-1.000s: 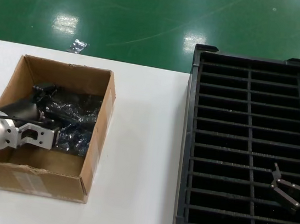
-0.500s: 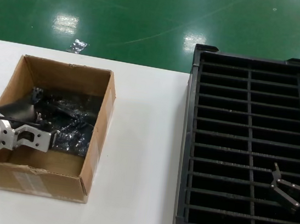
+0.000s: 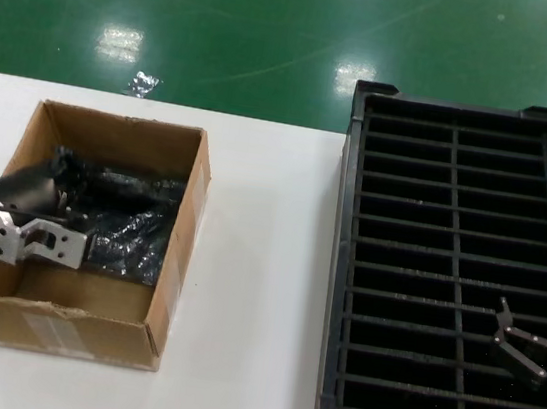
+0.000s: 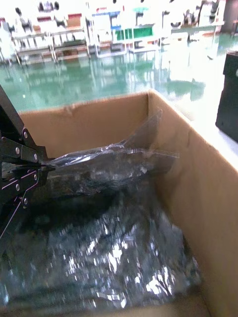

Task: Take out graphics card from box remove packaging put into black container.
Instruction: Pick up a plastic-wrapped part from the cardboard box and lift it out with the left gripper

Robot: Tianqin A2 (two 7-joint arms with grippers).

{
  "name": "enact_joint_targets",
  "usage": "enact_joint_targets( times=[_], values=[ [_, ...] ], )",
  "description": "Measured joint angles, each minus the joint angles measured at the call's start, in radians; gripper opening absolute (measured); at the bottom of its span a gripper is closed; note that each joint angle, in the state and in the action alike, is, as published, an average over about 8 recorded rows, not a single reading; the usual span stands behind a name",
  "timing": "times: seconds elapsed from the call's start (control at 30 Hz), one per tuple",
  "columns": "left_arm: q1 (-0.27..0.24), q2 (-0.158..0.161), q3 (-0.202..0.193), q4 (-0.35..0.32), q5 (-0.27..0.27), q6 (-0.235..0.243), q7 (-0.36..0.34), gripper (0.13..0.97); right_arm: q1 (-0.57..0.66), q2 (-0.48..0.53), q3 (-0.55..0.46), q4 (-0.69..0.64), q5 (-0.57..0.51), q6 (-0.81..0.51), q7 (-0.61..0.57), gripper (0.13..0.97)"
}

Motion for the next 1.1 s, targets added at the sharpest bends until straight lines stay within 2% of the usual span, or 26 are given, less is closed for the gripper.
enact_joint_targets(
  times=[0.13,0.23,0.33,0.57,0.7,0.8,0.97,1.1],
  values=[
    [0.029,-0.02,-0.027,-0.07,0.019,-0.018,-0.014,0.148,0.0,0.0,0.0,0.0,0.0,0.0,0.0,0.966],
    [0.07,-0.038,-0.071,-0.156,0.06,-0.016,-0.053,0.14,0.0,0.0,0.0,0.0,0.0,0.0,0.0,0.966],
    [0.125,-0.055,-0.133,-0.262,0.12,0.006,-0.111,0.14,0.0,0.0,0.0,0.0,0.0,0.0,0.0,0.966],
    [0.285,-0.088,-0.308,-0.549,0.258,0.093,-0.252,0.139,0.0,0.0,0.0,0.0,0.0,0.0,0.0,0.966],
    [0.371,-0.102,-0.391,-0.695,0.294,0.125,-0.301,0.139,0.0,0.0,0.0,0.0,0.0,0.0,0.0,0.966],
    [0.427,-0.108,-0.438,-0.791,0.304,0.144,-0.328,0.139,0.0,0.0,0.0,0.0,0.0,0.0,0.0,0.966],
    [0.492,-0.101,-0.477,-0.91,0.31,0.174,-0.363,0.139,0.0,0.0,0.0,0.0,0.0,0.0,0.0,0.966],
    [0.52,-0.084,-0.462,-0.959,0.312,0.193,-0.374,0.139,0.0,0.0,0.0,0.0,0.0,0.0,0.0,0.966]
  ],
)
